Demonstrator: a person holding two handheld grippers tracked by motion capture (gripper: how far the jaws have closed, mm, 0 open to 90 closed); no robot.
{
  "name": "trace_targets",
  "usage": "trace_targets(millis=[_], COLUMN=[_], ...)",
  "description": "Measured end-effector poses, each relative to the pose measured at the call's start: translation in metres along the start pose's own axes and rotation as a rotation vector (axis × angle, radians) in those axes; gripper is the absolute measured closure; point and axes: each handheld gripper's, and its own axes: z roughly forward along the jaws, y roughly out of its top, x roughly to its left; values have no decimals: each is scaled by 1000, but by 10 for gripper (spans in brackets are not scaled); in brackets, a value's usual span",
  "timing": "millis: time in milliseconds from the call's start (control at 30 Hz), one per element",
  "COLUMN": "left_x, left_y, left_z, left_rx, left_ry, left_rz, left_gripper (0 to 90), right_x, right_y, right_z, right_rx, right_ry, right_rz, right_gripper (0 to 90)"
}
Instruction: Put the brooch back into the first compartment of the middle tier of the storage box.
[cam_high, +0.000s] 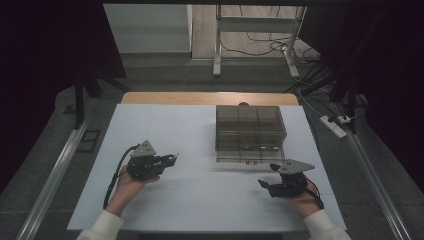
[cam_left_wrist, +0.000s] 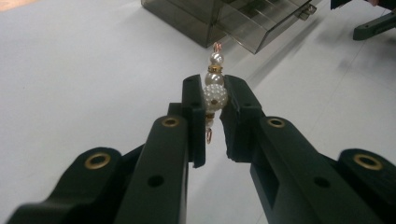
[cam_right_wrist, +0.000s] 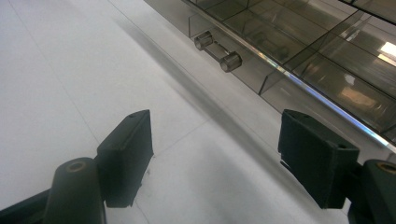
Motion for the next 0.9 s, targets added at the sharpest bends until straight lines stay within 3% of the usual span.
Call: trace_targets(millis=[900], left_x=[-7], left_y=[20], left_z=[19], left_rx=[-21], left_ry=[-19], left_rz=[25], left_gripper=[790], right_x=[1], right_y=[0], right_z=[0], right_rx=[-2], right_ry=[6], right_rz=[-1], right_gripper=[261])
